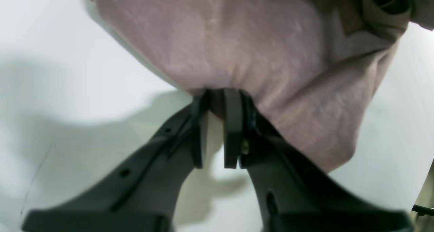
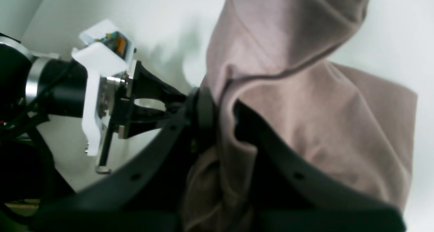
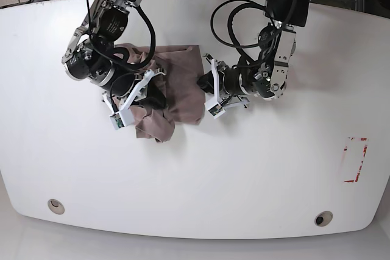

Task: Layout the t-shirt on the table in an organized manner, then fold the t-shirt properly
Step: 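Press the folded bundle together with both grippers and release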

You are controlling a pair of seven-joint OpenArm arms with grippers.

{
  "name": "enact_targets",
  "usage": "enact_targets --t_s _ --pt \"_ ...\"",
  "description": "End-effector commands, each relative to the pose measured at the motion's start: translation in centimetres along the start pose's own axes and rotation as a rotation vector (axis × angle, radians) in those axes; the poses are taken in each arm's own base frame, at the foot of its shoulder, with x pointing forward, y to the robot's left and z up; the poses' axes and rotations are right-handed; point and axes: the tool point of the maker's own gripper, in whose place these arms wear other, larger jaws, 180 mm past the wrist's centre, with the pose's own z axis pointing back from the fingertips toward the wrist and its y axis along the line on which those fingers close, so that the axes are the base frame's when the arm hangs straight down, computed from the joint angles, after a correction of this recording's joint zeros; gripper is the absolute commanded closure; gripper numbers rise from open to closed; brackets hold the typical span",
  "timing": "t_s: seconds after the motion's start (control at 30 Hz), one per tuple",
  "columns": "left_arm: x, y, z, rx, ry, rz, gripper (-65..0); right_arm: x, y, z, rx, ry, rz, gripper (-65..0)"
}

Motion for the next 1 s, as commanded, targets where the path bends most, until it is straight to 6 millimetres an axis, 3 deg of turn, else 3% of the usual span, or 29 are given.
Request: enact_targets --t_s 0.0,0.1,0.3,0.77,0.87,0.97 --pt "1.0 0.3 0.3 0.011 -0.016 -0.019 -6.3 2.2 0.6 0.1 0.026 -0.079 0.019 -2.1" --pt "0.9 0.3 0.3 0.010 -0.015 -0.018 -6.3 2.4 0.7 0.1 0.027 -0.091 0.020 -2.4" --pt "0.9 0.3 0.3 0.010 -0.015 -0.018 -6.3 2.0 2.3 -1.0 0.079 -0.062 0.043 -11.1" --pt "1.1 0.3 0.3 0.011 -0.017 -0.020 -6.3 1.6 4.1 -2.2 0.142 -0.072 0.042 -9.8" --pt "1.1 0.3 0.3 0.011 -0.017 -0.020 -6.3 1.2 4.1 -2.4 0.150 -0.062 0.033 -16.2" --pt "1.1 0.3 0.3 0.011 -0.017 -0.020 -6.3 1.3 4.4 -2.5 0.158 -0.060 0.040 -27.4"
